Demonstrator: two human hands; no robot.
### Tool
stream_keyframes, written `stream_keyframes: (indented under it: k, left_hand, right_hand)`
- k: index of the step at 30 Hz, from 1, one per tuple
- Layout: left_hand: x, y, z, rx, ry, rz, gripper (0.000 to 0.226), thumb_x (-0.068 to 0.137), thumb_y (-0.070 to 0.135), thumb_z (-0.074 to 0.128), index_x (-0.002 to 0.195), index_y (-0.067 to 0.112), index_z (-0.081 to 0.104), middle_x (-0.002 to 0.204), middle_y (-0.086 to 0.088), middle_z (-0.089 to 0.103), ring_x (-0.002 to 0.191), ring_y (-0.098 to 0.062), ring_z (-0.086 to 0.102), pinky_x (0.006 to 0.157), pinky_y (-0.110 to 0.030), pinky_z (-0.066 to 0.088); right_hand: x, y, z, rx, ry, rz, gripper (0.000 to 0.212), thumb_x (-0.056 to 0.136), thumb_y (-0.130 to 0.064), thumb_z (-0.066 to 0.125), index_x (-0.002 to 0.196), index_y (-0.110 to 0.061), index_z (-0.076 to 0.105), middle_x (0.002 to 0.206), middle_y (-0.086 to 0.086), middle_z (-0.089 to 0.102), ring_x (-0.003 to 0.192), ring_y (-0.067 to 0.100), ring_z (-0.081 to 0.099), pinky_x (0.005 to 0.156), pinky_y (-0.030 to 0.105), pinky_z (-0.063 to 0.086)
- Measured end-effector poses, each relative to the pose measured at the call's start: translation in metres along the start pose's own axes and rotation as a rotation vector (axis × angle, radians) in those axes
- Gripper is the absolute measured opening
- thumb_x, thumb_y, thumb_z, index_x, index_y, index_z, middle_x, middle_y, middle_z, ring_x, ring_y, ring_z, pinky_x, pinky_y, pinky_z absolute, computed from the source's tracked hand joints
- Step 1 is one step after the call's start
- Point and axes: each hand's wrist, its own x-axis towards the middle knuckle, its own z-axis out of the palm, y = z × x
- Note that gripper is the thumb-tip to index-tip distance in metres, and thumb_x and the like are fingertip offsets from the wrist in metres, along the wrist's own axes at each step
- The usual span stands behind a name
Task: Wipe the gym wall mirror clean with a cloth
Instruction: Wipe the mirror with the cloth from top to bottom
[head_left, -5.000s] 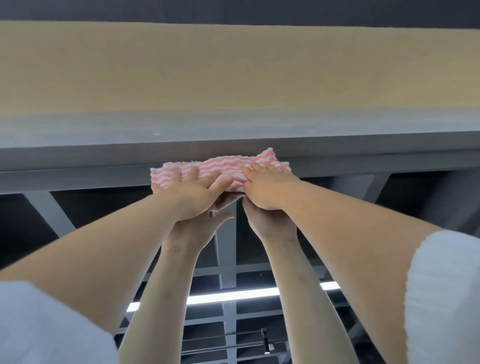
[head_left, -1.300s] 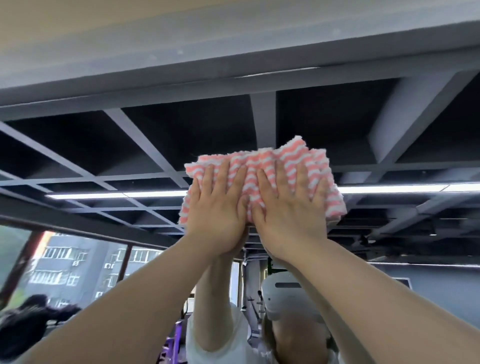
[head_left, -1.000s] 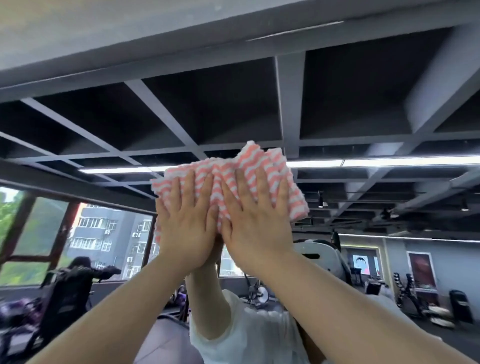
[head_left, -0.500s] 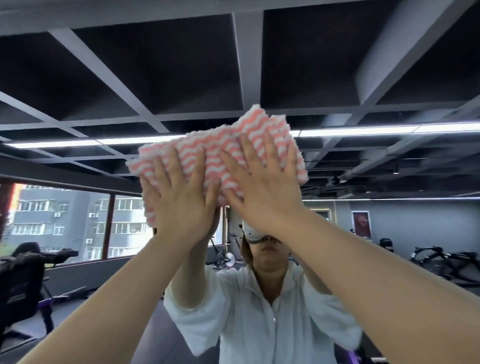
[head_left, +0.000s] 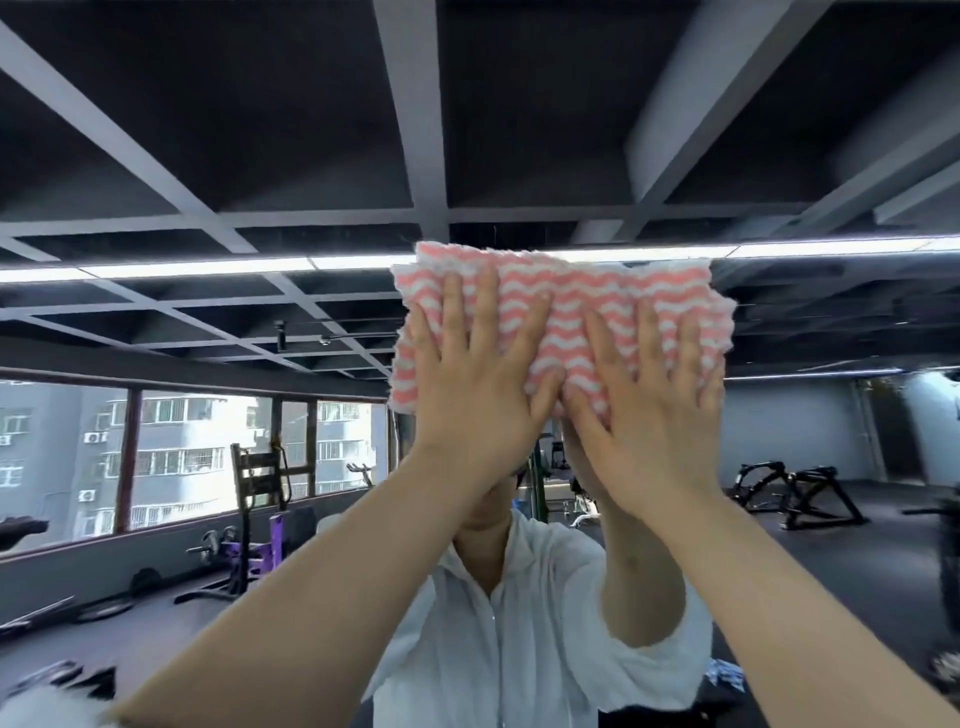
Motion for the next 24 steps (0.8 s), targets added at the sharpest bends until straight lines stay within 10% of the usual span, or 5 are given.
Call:
stream_keyframes:
  k: [9, 24]
  left_hand:
    - [-0.026, -0.007, -0.001, -0.014, 0.035, 0.134, 0.057, 0.095, 0.048, 0.026, 0.145, 0.023, 0.038, 0.150, -0.018, 0.035, 0.139, -0.041, 0.028, 0.109, -0.056, 0.014]
    - [-0.109, -0.151, -0.030, 0.068, -0.050, -0.154, 0.058, 0.099, 0.049, 0.008, 0.150, 0.024, 0.022, 0.156, -0.017, 0.020, 0.144, -0.038, 0.014, 0.114, -0.056, 0.007]
  right_hand:
    - [-0.033, -0.021, 0.029, 0.126, 0.140, 0.105, 0.062, 0.093, -0.053, 0.015, 0.150, -0.032, -0.001, 0.161, 0.010, 0.007, 0.146, 0.039, 0.000, 0.113, 0.059, 0.008]
    - [-0.055, -0.172, 0.059, 0.124, 0.188, -0.242, 0.061, 0.093, -0.045, 0.024, 0.148, -0.020, 0.021, 0.156, 0.015, 0.026, 0.141, 0.044, 0.014, 0.112, 0.056, 0.005]
